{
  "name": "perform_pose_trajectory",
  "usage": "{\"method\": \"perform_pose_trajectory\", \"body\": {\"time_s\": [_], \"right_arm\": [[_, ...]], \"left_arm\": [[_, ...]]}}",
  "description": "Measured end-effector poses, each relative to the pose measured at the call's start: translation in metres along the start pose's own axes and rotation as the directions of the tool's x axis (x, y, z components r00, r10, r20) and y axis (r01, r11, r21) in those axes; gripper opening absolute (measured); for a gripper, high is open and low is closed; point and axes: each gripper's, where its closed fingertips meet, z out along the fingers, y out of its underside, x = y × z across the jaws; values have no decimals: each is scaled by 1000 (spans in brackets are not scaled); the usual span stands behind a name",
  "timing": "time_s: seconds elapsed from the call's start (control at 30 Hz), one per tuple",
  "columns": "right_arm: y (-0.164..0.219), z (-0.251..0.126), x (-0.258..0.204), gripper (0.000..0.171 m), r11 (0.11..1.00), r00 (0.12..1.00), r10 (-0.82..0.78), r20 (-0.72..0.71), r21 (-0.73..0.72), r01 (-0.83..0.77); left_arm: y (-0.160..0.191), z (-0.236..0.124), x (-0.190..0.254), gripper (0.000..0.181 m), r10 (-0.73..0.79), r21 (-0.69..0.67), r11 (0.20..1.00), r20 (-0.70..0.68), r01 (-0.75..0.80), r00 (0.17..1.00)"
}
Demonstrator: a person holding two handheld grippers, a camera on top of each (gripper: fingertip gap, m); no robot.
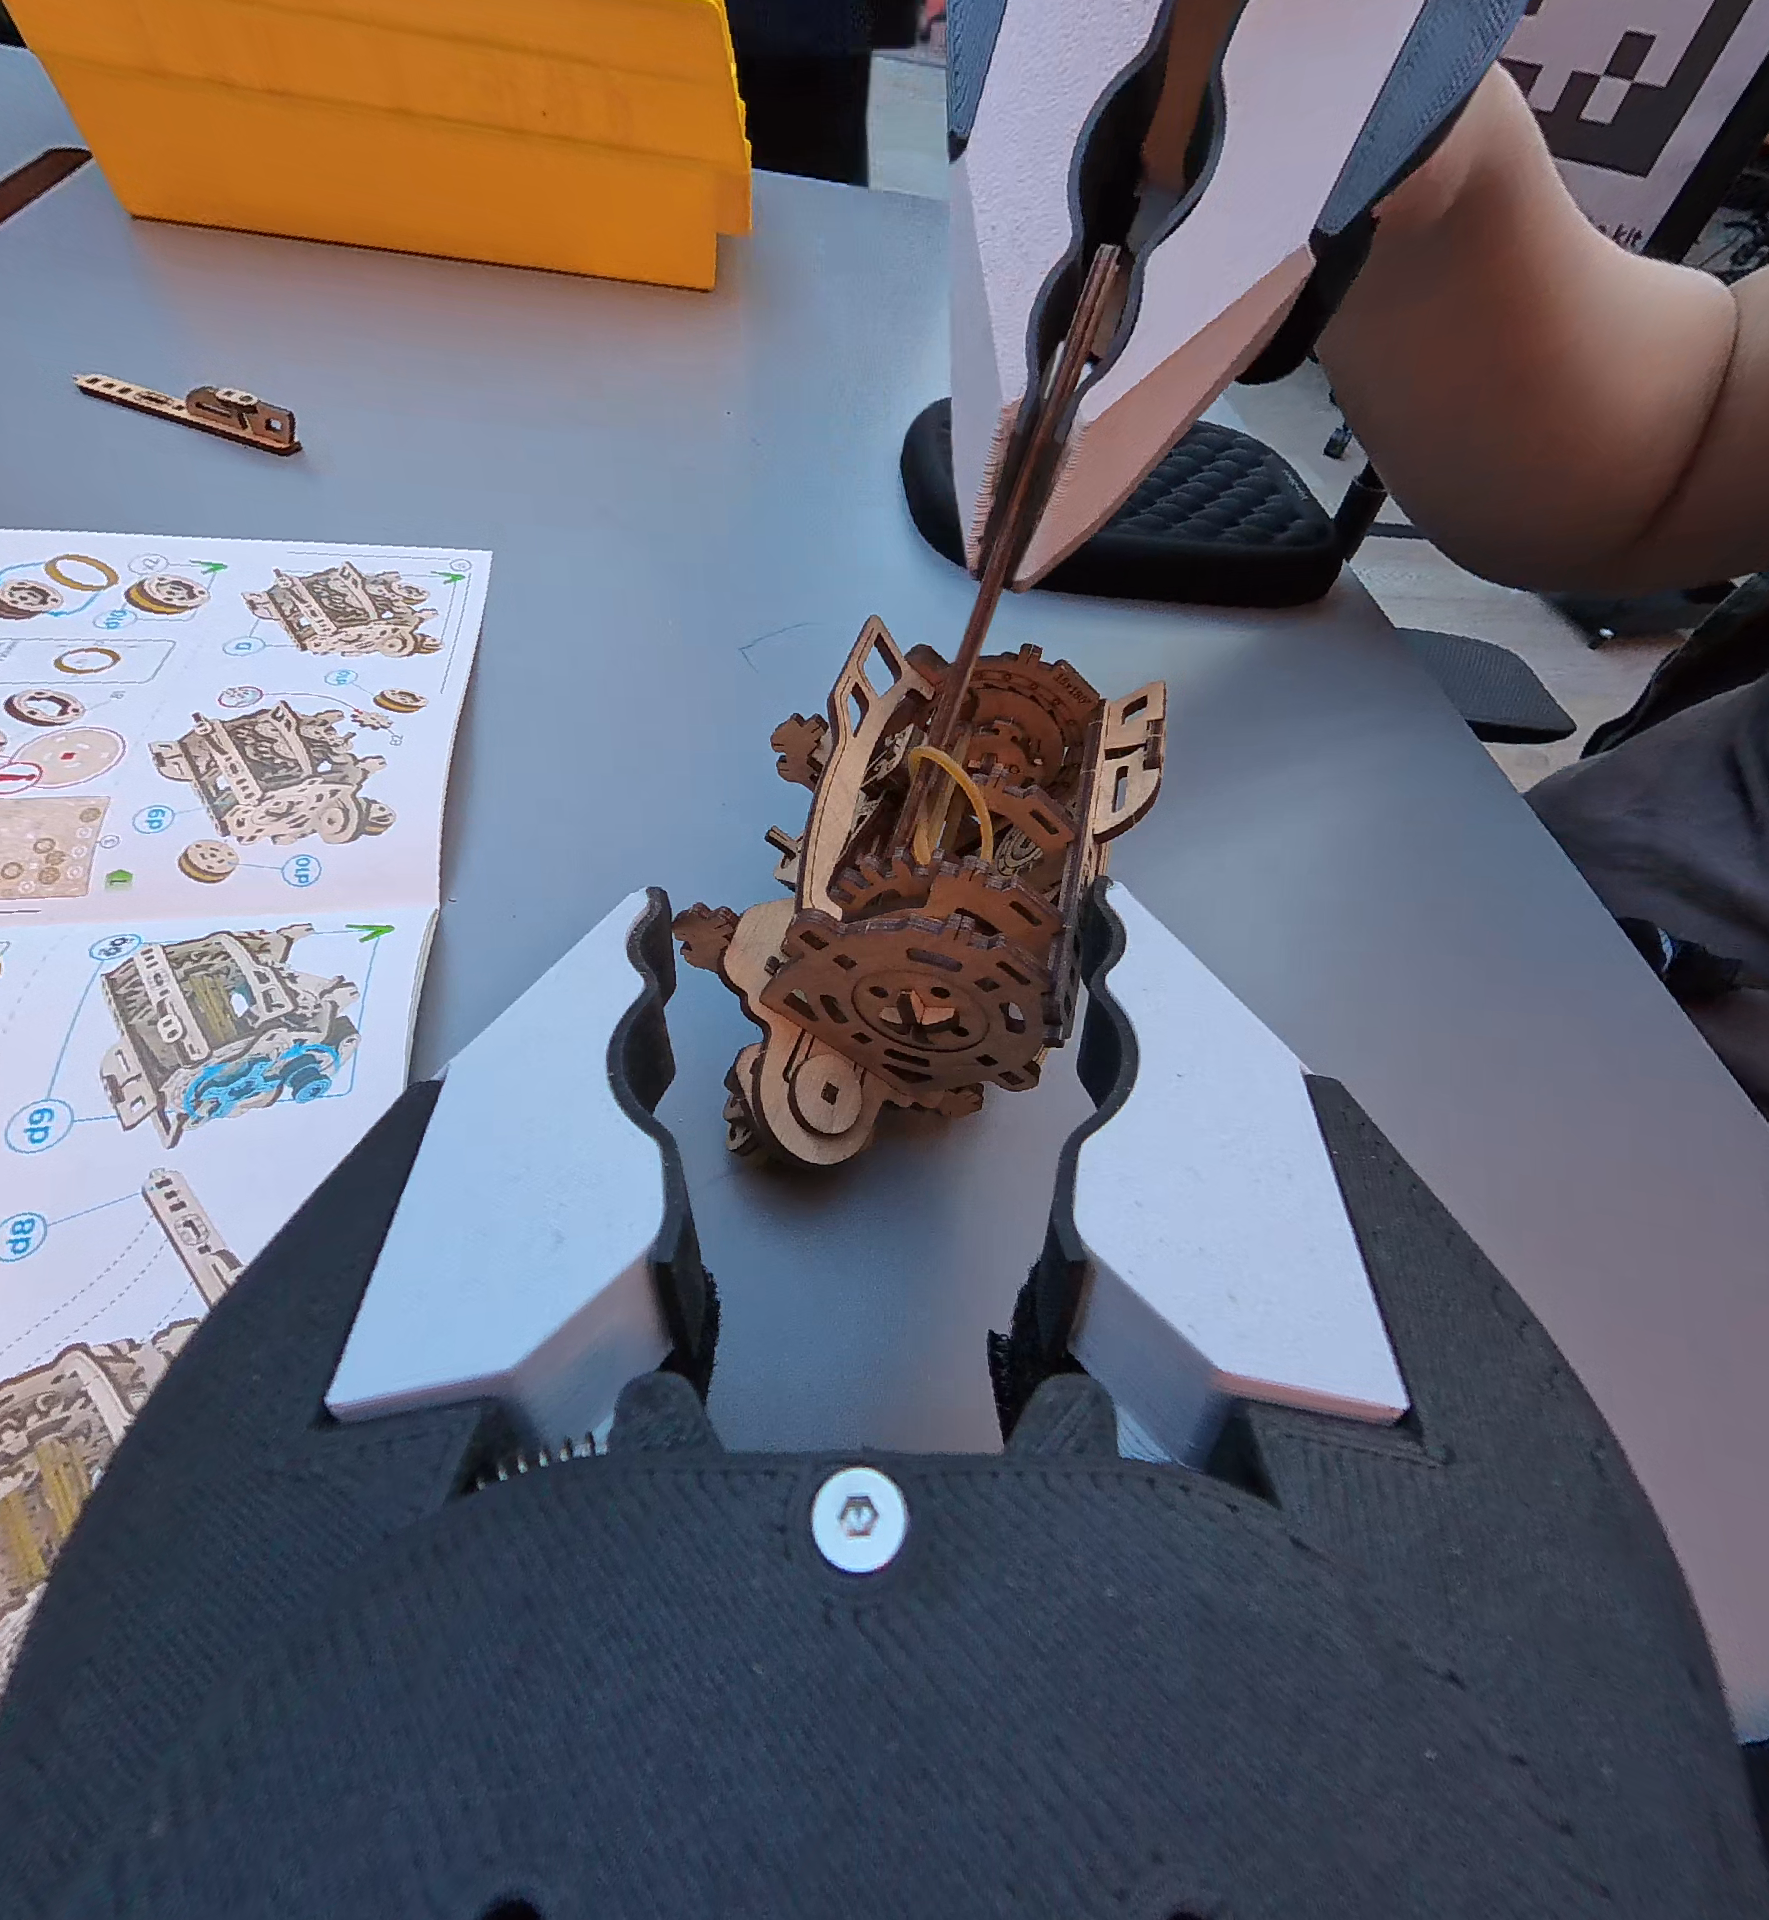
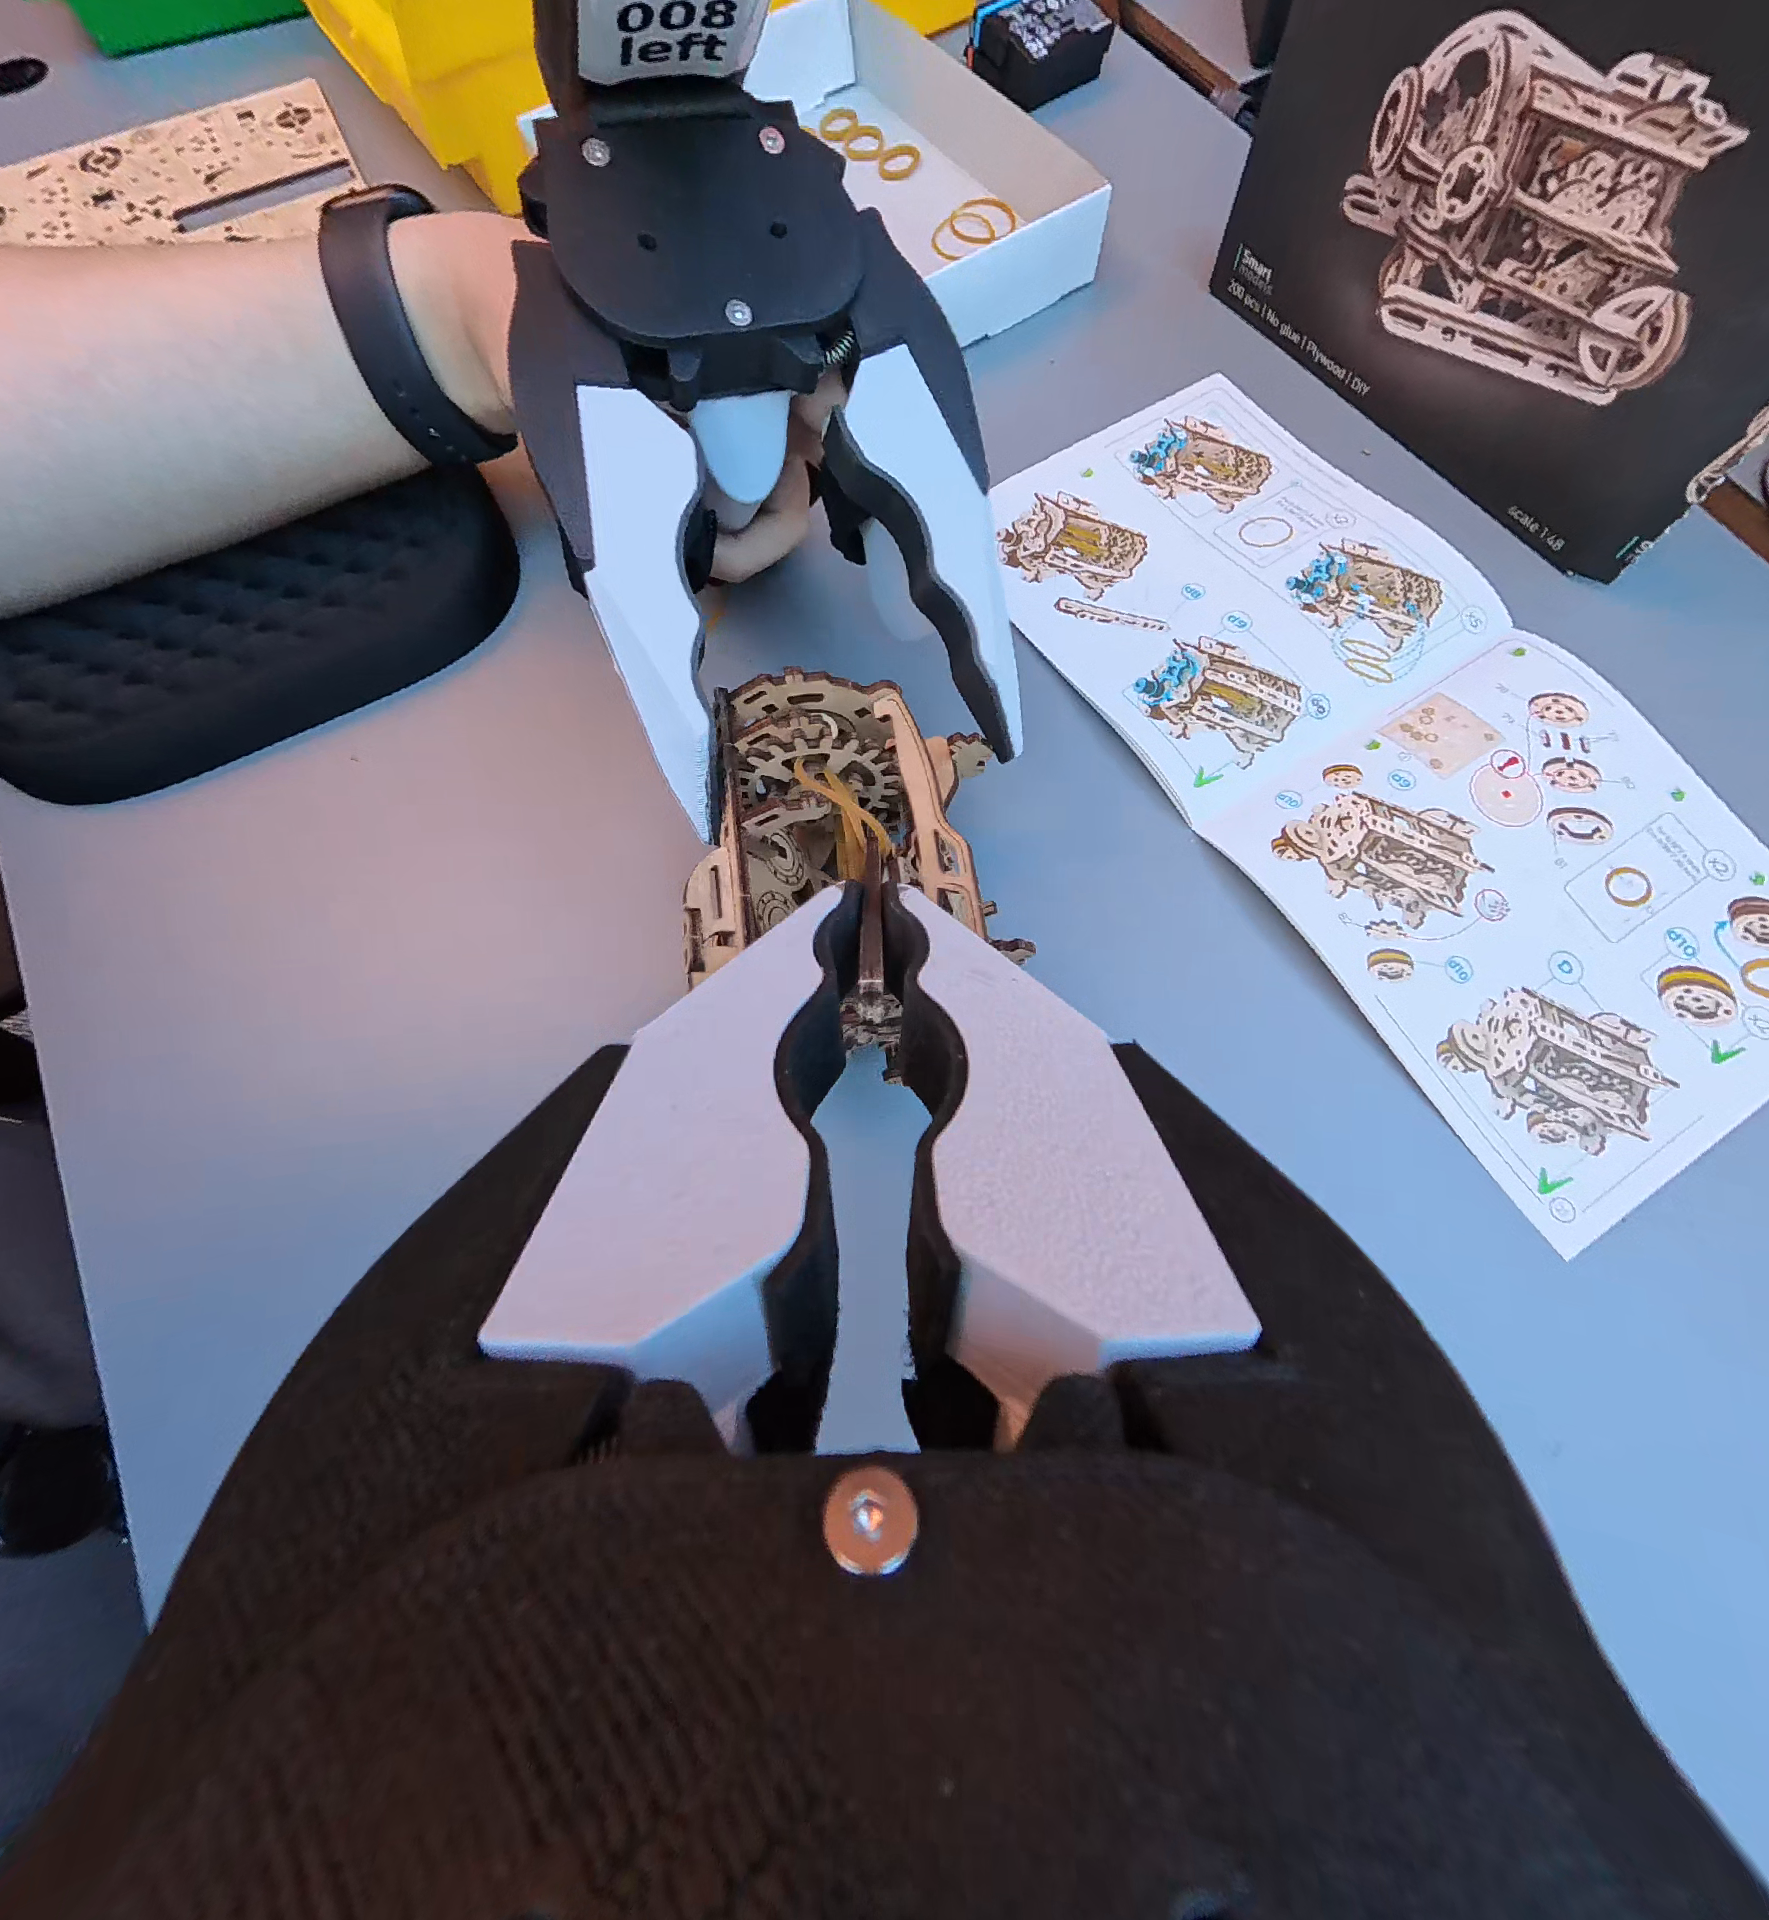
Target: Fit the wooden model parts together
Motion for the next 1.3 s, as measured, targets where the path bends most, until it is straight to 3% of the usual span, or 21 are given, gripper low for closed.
{"method": "perform_pose_trajectory", "body": {"time_s": [0.27, 0.97, 1.3], "right_arm": [[-1, -1, -5, 1, 997, 997, -73, 7, -9, 73], [-3, -17, -16, 1, 998, 997, 9, 82, -59, -4], [-14, -27, -18, 1, 998, 998, -57, 10, -14, 57]], "left_arm": [[0, 0, 1, 78, 4, 0, 1000, 1, -4, 1000], [0, 0, 1, 78, -4, -3, 1000, -8, 4, 1000], [0, 0, 1, 78, -4, -3, 1000, -7, 4, 1000]]}}
